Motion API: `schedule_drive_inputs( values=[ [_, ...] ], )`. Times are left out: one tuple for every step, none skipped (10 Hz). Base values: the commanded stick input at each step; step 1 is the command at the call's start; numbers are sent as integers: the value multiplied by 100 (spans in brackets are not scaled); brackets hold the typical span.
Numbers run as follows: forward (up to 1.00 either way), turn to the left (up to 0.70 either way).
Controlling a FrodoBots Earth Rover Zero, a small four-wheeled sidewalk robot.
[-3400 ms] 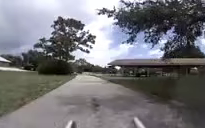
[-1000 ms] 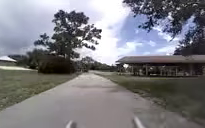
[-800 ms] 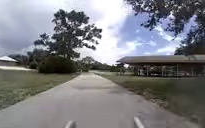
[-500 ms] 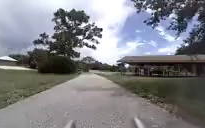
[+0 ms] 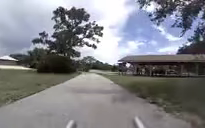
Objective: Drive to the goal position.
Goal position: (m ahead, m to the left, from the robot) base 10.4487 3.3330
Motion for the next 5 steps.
schedule_drive_inputs(
  values=[
    [70, 0],
    [70, 0],
    [70, 0],
    [70, 0],
    [70, 0]
  ],
)
